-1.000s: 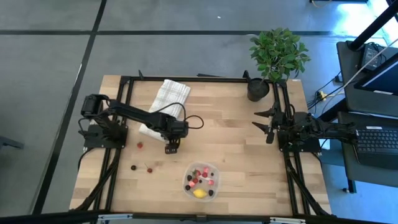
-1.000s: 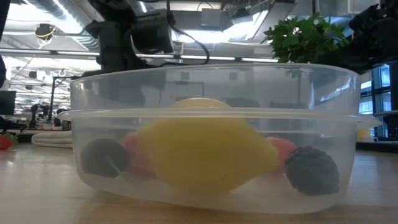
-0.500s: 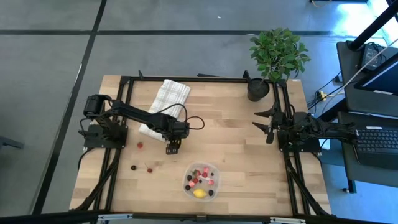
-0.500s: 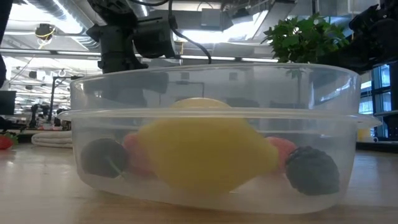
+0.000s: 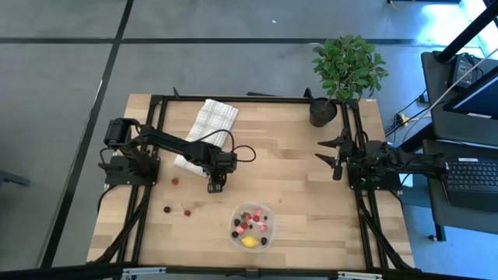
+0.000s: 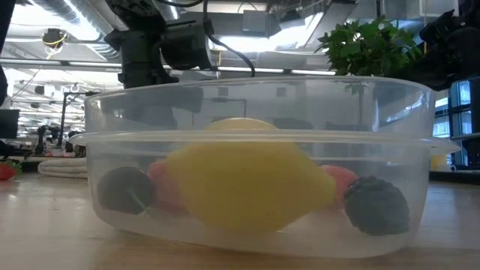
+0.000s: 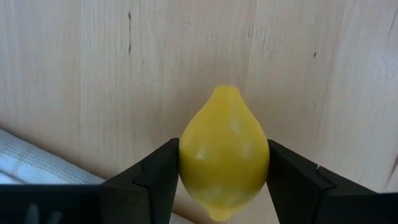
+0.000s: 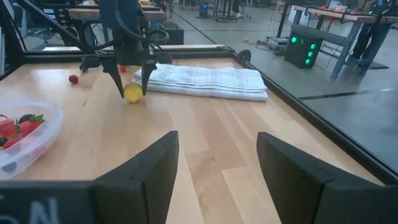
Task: Pick and placing Produce into tupperware
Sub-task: Put the lemon into the transparent bin
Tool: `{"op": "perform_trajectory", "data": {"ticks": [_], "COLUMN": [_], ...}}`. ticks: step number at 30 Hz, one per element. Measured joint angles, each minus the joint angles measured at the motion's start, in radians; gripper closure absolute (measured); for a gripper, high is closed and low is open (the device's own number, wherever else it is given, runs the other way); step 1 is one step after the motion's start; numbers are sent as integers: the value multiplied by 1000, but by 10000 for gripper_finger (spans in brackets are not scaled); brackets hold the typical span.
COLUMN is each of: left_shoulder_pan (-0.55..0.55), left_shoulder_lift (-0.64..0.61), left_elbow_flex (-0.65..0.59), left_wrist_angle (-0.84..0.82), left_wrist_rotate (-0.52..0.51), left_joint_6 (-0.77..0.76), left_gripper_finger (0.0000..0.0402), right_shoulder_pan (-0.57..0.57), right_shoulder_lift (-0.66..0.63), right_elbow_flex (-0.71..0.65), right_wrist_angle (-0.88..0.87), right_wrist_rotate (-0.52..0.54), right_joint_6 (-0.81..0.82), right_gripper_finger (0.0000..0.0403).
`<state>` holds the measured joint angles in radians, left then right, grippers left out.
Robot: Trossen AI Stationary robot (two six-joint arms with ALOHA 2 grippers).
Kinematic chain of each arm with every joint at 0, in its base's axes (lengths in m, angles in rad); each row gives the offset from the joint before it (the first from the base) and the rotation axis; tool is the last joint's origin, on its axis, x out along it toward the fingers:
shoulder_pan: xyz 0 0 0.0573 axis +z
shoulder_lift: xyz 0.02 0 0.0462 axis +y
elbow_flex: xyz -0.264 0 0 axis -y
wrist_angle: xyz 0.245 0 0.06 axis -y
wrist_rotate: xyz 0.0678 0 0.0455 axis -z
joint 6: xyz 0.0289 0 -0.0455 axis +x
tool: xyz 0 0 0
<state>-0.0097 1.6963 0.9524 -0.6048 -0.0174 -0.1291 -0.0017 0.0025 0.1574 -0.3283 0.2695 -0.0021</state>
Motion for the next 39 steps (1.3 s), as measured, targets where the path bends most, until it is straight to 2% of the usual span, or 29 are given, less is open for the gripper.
{"op": "perform_trajectory", "data": {"ticks": [8, 15, 19, 22, 25, 30, 39], "left_shoulder_pan": [0, -8, -28, -65, -111, -175, -251], "left_shoulder_lift": [-2, -4, -4, -5, -5, 12, 123], "left_elbow_flex": [17, 194, 307, 379, 414, 421, 420], "left_wrist_angle": [-29, -197, -218, -189, -93, 64, 221], "left_wrist_rotate": [0, 20, 96, 161, 190, 192, 192], "left_joint_6": [0, 67, 131, 193, 260, 320, 349], "left_gripper_finger": [202, 202, 202, 201, 201, 201, 201], "right_shoulder_pan": [0, 0, 0, 0, 0, 0, 0], "right_shoulder_lift": [0, 0, 0, 0, 0, 0, 0], "right_elbow_flex": [0, 0, 0, 0, 0, 0, 0], "right_wrist_angle": [4, 22, 23, 22, 22, 21, -2], "right_wrist_rotate": [0, 0, 0, 0, 0, 0, 0], "right_joint_6": [-1, -4, -5, -6, -6, -6, 28], "right_gripper_finger": [184, 184, 184, 184, 184, 184, 184]}}
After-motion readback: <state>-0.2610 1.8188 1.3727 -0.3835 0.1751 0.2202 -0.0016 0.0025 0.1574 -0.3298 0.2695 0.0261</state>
